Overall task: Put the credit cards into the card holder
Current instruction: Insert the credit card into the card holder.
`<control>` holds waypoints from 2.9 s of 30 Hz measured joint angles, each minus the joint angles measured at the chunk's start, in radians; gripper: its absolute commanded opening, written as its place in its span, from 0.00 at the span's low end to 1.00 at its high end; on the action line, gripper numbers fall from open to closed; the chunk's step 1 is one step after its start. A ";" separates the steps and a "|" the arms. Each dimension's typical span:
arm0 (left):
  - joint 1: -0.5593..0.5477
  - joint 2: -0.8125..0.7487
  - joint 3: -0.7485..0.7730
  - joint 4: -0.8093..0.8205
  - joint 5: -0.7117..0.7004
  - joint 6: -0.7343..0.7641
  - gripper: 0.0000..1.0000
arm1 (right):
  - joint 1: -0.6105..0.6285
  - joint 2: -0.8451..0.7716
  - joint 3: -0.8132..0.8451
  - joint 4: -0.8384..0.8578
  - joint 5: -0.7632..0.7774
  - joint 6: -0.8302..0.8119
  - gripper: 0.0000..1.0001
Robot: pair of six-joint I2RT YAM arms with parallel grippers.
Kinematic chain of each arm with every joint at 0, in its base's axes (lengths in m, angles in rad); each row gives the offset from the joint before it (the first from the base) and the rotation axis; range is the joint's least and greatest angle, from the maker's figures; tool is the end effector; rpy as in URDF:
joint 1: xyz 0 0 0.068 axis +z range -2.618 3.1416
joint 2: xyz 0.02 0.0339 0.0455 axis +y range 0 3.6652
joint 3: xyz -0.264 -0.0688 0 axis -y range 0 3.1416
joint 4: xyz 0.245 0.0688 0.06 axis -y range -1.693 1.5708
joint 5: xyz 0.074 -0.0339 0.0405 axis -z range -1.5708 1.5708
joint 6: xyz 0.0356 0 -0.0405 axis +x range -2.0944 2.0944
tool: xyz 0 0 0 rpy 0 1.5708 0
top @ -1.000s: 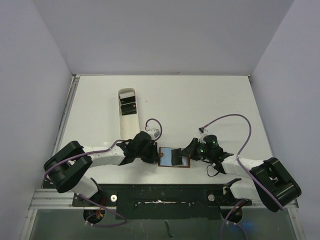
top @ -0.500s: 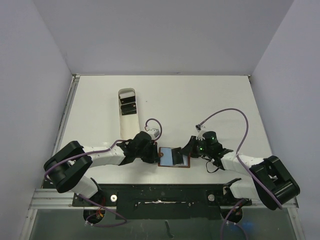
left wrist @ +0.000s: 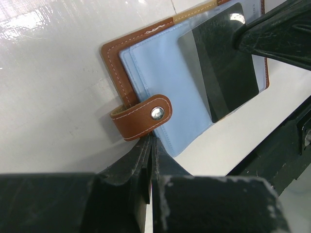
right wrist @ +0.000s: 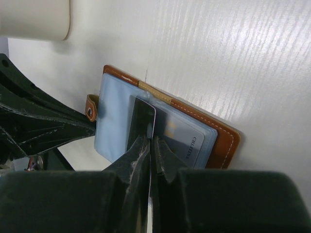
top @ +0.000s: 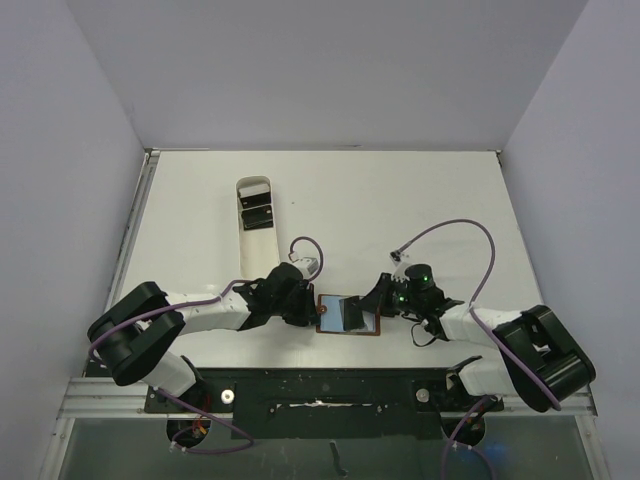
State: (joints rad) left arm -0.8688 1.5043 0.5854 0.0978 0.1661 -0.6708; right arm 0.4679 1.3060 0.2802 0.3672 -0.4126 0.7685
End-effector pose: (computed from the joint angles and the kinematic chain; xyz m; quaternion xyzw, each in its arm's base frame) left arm 0.1719 -0.2124 0.1387 0.1219 0.9198 -0.3094 0.2083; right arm 0.1842 0.1091 0.1246 0.0424 0.8823 0.3997 0.2447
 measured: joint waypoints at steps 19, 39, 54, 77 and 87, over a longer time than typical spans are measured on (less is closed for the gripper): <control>-0.009 -0.006 -0.035 0.061 -0.013 -0.063 0.00 | 0.042 -0.010 -0.068 0.131 0.096 0.115 0.00; -0.021 -0.024 -0.058 0.077 -0.035 -0.079 0.00 | 0.143 -0.104 0.071 -0.223 0.257 0.077 0.41; -0.021 -0.025 -0.066 0.090 -0.035 -0.078 0.00 | 0.227 -0.006 0.101 -0.149 0.279 0.127 0.41; -0.023 -0.029 -0.069 0.095 -0.040 -0.077 0.08 | 0.241 0.028 0.061 -0.021 0.225 0.216 0.41; -0.027 -0.115 -0.050 -0.002 -0.102 -0.049 0.25 | 0.246 -0.196 0.062 -0.222 0.278 0.194 0.54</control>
State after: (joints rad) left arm -0.8955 1.3891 0.5350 0.0959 0.0639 -0.7200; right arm 0.7143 1.1103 0.3420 0.1455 -0.1349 0.9627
